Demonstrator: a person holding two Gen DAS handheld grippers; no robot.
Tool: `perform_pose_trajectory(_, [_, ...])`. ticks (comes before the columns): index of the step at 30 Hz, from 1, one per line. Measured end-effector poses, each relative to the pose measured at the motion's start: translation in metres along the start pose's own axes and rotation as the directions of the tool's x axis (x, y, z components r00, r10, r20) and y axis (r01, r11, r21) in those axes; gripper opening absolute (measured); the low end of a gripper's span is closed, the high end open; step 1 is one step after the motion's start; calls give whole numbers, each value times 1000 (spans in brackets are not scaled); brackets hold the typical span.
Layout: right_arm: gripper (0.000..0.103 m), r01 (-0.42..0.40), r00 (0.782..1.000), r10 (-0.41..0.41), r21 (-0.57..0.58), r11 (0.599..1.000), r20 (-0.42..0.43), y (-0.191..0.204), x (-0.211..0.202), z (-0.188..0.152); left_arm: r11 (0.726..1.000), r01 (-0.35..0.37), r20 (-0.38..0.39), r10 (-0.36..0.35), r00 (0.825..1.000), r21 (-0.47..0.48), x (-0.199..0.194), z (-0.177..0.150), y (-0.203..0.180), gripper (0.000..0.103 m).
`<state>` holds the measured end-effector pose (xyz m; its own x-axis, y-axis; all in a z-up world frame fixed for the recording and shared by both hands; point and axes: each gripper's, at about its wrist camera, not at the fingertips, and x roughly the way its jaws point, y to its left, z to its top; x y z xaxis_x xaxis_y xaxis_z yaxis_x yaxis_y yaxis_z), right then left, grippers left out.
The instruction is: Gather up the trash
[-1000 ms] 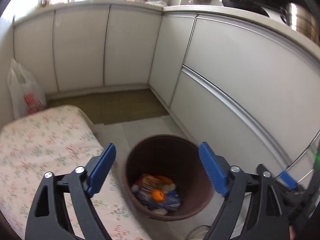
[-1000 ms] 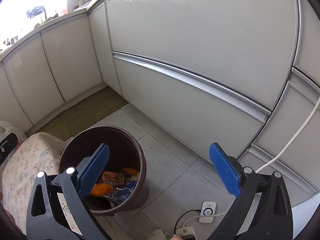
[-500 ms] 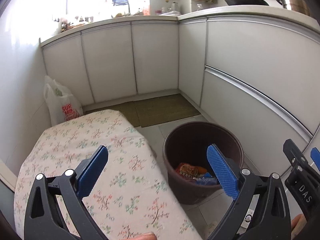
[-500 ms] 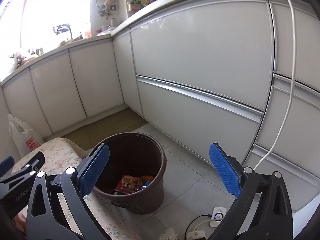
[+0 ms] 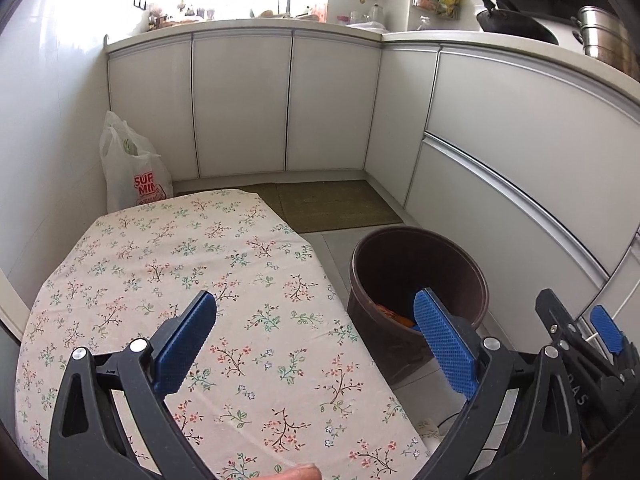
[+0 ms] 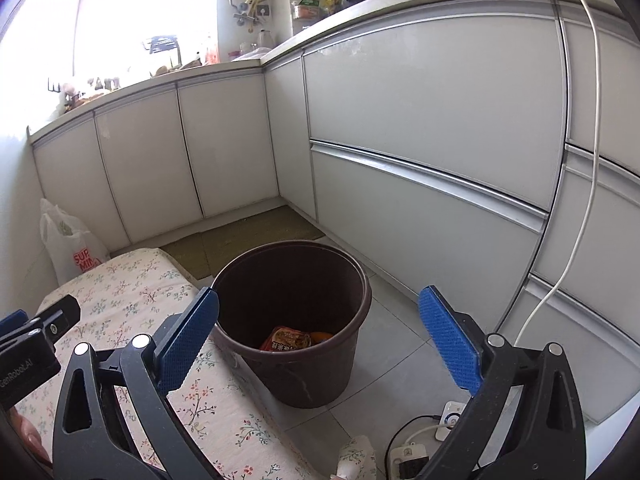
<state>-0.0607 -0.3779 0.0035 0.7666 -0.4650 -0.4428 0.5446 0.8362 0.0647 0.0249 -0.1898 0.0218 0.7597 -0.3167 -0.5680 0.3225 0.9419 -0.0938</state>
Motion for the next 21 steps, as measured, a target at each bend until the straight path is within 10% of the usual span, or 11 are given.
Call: perform_pose_trajectory(21, [96,-19,999,21,-46,999,36,13,-5,-1,999,-18,-21,18,1000,-28,9,-5,13,96])
